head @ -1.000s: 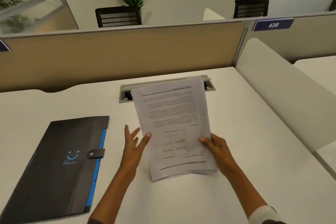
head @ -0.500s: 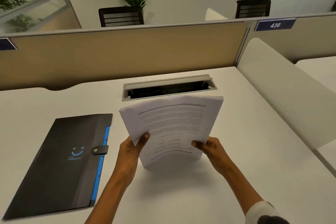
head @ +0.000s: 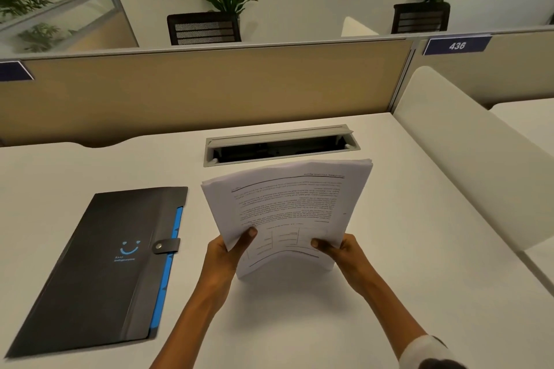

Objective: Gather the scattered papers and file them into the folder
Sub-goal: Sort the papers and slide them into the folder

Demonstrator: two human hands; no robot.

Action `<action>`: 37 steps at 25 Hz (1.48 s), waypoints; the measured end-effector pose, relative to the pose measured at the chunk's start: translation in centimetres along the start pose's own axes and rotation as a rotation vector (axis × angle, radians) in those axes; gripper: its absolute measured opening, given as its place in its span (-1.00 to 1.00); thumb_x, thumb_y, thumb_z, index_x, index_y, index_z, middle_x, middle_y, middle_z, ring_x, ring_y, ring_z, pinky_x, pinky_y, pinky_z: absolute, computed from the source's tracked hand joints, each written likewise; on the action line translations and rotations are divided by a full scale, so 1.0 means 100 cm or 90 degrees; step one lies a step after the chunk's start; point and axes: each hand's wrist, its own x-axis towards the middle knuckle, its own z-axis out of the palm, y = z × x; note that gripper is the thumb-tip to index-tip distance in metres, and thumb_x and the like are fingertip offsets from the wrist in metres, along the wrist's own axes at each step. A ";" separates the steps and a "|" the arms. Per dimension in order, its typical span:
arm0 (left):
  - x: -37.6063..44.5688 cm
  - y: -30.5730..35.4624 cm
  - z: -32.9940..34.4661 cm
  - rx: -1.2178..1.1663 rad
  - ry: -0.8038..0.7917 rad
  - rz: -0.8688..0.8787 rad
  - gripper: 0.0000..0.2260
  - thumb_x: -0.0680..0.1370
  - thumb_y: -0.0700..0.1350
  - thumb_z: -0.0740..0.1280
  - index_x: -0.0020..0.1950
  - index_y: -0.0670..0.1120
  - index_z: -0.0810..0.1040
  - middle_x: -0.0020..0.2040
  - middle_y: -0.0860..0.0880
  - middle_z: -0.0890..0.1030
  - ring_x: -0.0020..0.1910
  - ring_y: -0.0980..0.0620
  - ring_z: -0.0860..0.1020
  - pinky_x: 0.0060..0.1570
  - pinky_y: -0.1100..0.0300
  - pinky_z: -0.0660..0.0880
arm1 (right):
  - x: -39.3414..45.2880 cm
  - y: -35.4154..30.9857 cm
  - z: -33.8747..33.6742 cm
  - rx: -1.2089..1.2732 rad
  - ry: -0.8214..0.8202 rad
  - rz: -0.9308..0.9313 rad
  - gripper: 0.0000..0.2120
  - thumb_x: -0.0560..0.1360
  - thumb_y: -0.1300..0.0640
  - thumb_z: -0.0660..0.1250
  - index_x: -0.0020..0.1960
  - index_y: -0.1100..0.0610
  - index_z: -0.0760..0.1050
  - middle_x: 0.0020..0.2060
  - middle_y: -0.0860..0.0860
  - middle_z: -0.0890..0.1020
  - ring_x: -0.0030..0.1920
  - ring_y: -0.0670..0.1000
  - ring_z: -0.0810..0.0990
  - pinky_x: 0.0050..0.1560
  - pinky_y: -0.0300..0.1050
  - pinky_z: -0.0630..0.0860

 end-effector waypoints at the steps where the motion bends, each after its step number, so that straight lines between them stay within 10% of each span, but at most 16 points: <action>1: 0.001 -0.002 0.000 0.002 -0.001 -0.004 -0.83 0.44 -0.07 0.34 -0.02 0.18 0.51 -0.08 0.07 0.62 -0.10 -0.02 0.57 -0.31 0.25 0.50 | 0.000 0.000 0.001 -0.001 0.003 0.006 -0.71 0.26 -0.05 0.47 -0.02 -0.09 0.64 -0.01 -0.05 0.70 0.07 0.05 0.63 0.18 0.04 0.55; 9: 0.011 0.000 0.000 -0.031 0.040 -0.088 -0.80 0.40 0.06 0.38 -0.02 0.05 0.54 -0.19 0.07 0.68 -0.22 0.06 0.63 -0.46 0.33 0.52 | -0.007 0.001 0.000 -0.029 0.013 -0.006 -0.67 0.33 -0.11 0.47 0.02 0.03 0.63 -0.11 -0.09 0.74 -0.11 -0.02 0.72 -0.18 -0.21 0.64; 17: 0.002 -0.033 -0.005 0.049 0.014 -0.295 -0.73 0.53 -0.26 0.26 0.22 -0.11 0.45 0.09 -0.16 0.61 -0.02 -0.11 0.58 -0.25 0.12 0.53 | -0.010 0.017 -0.020 -0.048 0.042 0.147 -0.83 0.37 0.02 0.48 -0.10 0.08 0.61 -0.25 0.01 0.75 -0.28 0.07 0.73 -0.38 -0.21 0.60; 21: -0.007 -0.056 0.002 0.234 0.022 -0.205 -0.68 0.54 -0.28 0.21 0.30 -0.10 0.41 0.24 -0.15 0.54 0.12 -0.10 0.52 0.14 0.05 0.50 | -0.006 0.024 -0.023 -0.099 0.073 0.242 -0.86 0.40 0.08 0.48 -0.12 0.10 0.57 -0.36 -0.01 0.74 -0.37 0.04 0.72 -0.46 -0.21 0.58; 27: -0.012 -0.065 -0.005 0.394 0.042 -0.118 -0.71 0.54 -0.16 0.28 0.26 -0.11 0.45 -0.05 -0.09 0.61 -0.11 0.03 0.53 0.00 0.18 0.48 | -0.008 0.021 -0.022 -0.074 0.075 0.265 -0.87 0.37 0.12 0.50 -0.14 0.11 0.57 -0.40 -0.03 0.73 -0.40 0.01 0.71 -0.51 -0.25 0.56; 32: 0.001 -0.054 -0.080 0.593 0.318 0.104 -0.77 0.47 -0.23 0.35 0.12 -0.24 0.51 0.05 -0.26 0.54 0.09 -0.26 0.46 0.02 -0.09 0.46 | -0.008 0.018 -0.027 -0.204 0.191 0.263 -0.68 0.35 -0.06 0.50 -0.15 0.19 0.57 -0.27 0.11 0.70 -0.24 0.17 0.69 -0.24 0.05 0.66; 37: 0.009 -0.068 -0.151 0.803 0.250 -0.107 -0.44 0.54 -0.01 0.24 0.40 -0.35 0.21 0.45 -0.34 0.21 0.45 -0.36 0.08 0.40 -0.23 0.04 | -0.021 0.011 -0.041 -0.238 0.306 0.234 -0.65 0.40 -0.05 0.46 -0.09 0.24 0.56 -0.33 0.16 0.70 -0.36 0.14 0.69 -0.31 -0.01 0.66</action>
